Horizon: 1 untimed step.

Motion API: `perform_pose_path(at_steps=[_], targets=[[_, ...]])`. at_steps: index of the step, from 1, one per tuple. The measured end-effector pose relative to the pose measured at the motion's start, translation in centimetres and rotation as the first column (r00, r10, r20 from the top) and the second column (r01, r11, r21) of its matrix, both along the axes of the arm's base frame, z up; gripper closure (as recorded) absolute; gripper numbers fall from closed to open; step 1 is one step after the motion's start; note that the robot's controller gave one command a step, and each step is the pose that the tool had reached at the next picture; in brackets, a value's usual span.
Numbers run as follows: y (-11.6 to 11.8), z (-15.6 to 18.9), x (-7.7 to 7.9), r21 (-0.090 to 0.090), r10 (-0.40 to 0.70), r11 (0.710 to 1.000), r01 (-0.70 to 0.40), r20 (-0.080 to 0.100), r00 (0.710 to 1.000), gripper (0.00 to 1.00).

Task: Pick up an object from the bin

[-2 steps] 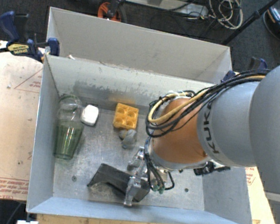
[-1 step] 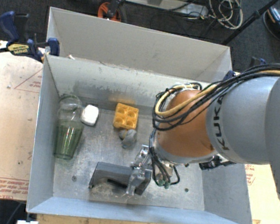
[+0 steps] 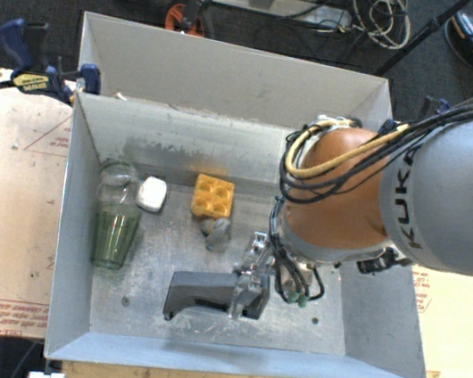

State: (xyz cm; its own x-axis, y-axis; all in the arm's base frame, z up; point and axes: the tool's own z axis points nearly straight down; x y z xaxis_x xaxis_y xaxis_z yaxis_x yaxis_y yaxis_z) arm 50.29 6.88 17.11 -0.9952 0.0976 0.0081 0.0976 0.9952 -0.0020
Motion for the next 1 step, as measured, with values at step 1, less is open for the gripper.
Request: perform_pose_path(at_steps=[1], targets=[[-0.02, 10.80, -0.22, 0.000, -0.064, 0.998, 0.064, 0.005, 0.998, 1.00]])
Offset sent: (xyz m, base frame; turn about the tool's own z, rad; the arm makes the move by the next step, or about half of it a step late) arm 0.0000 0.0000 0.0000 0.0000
